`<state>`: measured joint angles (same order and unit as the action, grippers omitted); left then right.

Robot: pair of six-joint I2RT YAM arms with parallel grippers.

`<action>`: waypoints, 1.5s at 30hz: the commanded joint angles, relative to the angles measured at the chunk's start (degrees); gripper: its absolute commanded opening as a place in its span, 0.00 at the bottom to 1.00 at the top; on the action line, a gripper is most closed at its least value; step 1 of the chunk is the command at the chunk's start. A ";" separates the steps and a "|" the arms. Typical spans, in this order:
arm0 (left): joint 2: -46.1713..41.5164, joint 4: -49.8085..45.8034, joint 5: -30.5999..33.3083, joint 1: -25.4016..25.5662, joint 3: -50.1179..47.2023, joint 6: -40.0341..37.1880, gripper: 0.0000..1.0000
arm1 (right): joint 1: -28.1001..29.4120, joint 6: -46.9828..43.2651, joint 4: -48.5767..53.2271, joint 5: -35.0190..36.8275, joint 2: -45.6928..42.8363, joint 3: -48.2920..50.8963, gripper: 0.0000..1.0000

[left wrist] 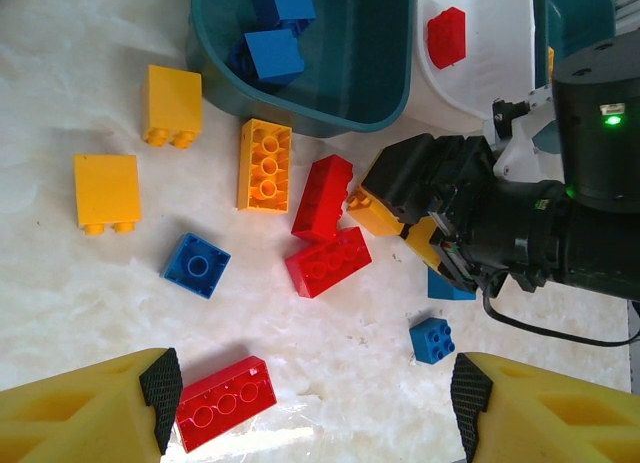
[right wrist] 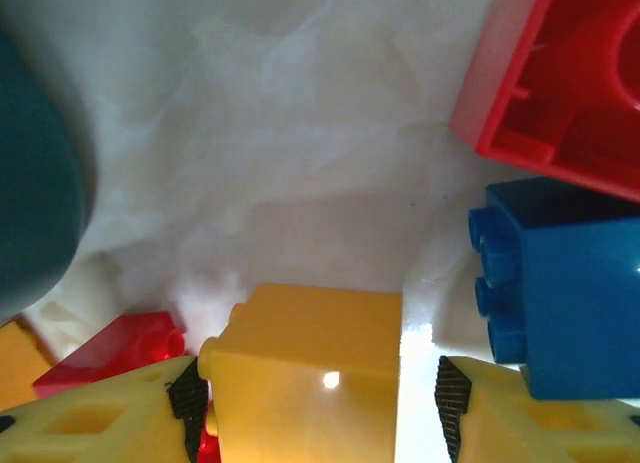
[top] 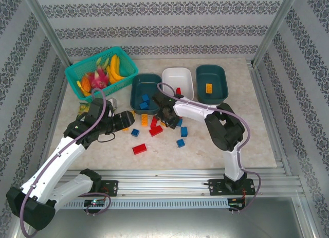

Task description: Sort the legos into containers by color

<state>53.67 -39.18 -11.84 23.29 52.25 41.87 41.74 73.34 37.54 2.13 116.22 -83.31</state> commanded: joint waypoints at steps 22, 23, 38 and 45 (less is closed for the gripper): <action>8.90 9.29 -6.54 2.42 5.81 0.37 0.74 | -4.92 -12.80 4.55 5.53 -21.40 4.21 0.27; 10.98 10.48 -7.02 3.08 6.74 0.12 0.74 | -7.22 -14.44 4.93 5.25 -23.17 4.61 0.27; 35.89 19.24 -9.68 9.26 23.14 -0.43 0.73 | -35.42 -44.83 11.98 -6.39 -5.35 -14.05 0.26; 42.47 19.82 -9.82 10.81 29.04 -0.29 0.73 | -37.24 -48.94 17.13 -7.49 6.10 -22.14 0.25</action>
<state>94.70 -21.41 -21.02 33.04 78.78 42.11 4.84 28.32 50.24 -4.10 120.27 -103.18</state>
